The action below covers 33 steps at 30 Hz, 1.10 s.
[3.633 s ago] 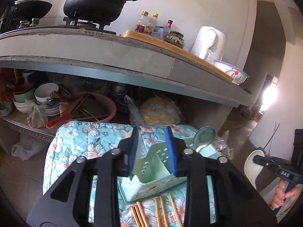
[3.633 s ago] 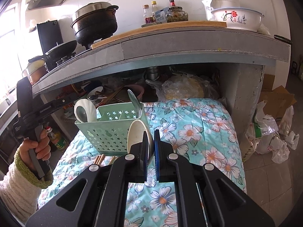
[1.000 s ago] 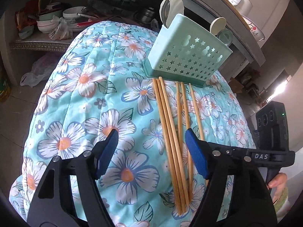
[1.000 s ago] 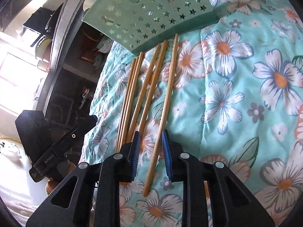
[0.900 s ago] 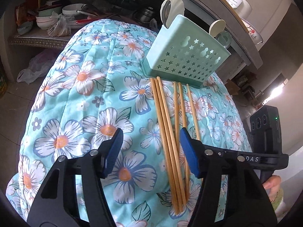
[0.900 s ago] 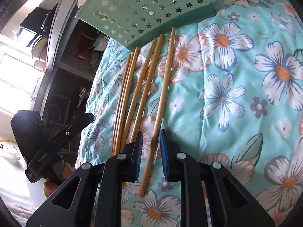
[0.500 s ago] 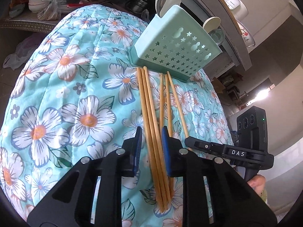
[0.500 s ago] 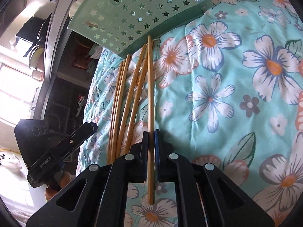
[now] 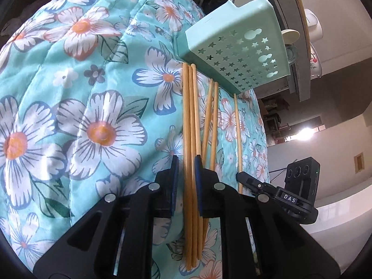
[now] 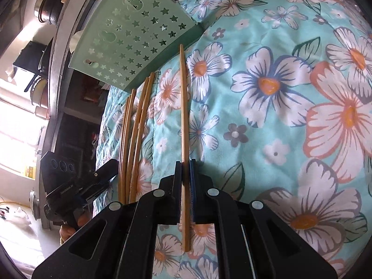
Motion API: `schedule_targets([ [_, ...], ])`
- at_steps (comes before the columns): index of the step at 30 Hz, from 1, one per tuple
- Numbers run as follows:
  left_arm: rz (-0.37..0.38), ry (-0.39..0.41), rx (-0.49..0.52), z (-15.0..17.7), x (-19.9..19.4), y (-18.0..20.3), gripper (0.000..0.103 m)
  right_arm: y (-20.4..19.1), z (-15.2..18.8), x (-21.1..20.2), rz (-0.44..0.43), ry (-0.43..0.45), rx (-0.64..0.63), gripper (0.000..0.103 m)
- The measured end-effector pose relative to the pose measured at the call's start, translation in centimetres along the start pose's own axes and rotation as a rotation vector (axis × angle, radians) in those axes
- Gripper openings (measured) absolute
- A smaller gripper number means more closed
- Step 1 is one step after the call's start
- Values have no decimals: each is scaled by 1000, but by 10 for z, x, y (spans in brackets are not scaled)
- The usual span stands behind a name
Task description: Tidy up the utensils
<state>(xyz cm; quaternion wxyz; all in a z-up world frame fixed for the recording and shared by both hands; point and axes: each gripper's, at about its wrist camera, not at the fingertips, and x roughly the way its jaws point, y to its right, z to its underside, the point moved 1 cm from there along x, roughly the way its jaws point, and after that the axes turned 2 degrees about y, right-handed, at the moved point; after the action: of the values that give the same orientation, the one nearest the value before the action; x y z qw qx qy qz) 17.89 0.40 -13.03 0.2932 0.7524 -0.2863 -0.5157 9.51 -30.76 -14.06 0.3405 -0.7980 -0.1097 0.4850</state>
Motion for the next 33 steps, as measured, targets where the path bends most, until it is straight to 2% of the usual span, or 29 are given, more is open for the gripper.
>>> schedule_targets([
  [9, 35, 5, -40, -1, 3, -5, 6, 1, 1, 2, -5, -2, 1, 7],
  [20, 42, 43, -58, 2, -15, -10, 6, 2, 3, 0, -7, -2, -5, 7],
  [24, 7, 61, -43, 6, -27, -9, 6, 0, 7, -3, -13, -20, -16, 7],
  [33, -151, 78, 45, 29, -53, -3, 6, 3, 32, -19, -12, -90, -25, 7],
])
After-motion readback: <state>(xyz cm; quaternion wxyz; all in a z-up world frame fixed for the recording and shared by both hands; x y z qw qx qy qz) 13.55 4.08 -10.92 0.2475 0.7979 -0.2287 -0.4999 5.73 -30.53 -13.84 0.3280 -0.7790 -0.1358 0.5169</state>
